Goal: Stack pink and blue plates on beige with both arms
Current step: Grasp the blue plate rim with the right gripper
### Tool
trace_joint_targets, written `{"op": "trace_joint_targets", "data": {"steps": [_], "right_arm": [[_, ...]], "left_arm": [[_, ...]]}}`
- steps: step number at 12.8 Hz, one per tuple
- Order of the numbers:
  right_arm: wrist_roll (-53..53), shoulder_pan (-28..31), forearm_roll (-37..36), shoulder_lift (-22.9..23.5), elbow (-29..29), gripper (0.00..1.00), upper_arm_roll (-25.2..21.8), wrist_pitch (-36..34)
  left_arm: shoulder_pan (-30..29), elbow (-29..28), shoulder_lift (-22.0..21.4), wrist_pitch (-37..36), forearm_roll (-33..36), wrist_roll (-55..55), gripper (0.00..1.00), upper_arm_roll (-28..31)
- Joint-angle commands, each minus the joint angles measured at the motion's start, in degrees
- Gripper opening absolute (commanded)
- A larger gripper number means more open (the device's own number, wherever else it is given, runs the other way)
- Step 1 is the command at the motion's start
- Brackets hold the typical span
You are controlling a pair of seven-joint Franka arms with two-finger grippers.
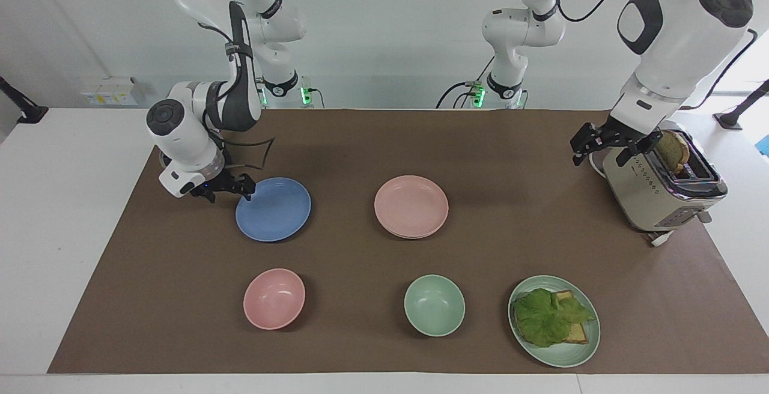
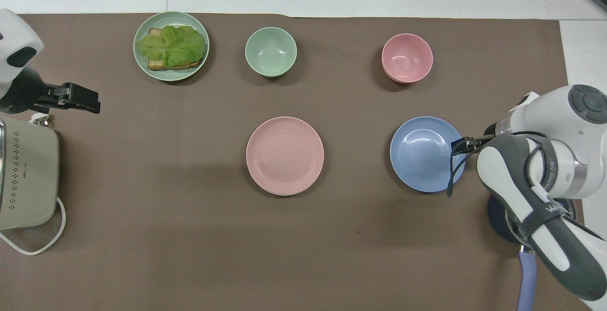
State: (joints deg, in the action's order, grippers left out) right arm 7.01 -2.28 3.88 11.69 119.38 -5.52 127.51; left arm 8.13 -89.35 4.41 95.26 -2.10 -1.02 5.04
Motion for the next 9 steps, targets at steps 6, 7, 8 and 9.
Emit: {"op": "trace_joint_targets", "data": {"steps": [6,7,8,9], "right_arm": [[4.3,-0.9,2.8,3.7,-2.0,1.0,0.0,-0.3],[4.4,-0.8,2.7,3.5,-3.0,1.0,-0.1,-1.8],[4.7,-0.5,2.7,3.5,-3.1,1.0,-0.1,-2.1],[5.4,-0.4,2.7,3.5,-3.0,1.0,0.0,-2.1]], "left_arm": [[-0.3,2.1,-4.4,-3.9,1.0,-0.7,1.0,0.1],[-0.3,1.9,-4.4,-3.9,1.0,-0.7,1.0,0.1],[-0.3,2.0,-4.4,-3.5,1.0,-0.6,1.0,0.1],[-0.3,2.0,-4.4,-3.2,1.0,-0.6,1.0,0.1]]}}
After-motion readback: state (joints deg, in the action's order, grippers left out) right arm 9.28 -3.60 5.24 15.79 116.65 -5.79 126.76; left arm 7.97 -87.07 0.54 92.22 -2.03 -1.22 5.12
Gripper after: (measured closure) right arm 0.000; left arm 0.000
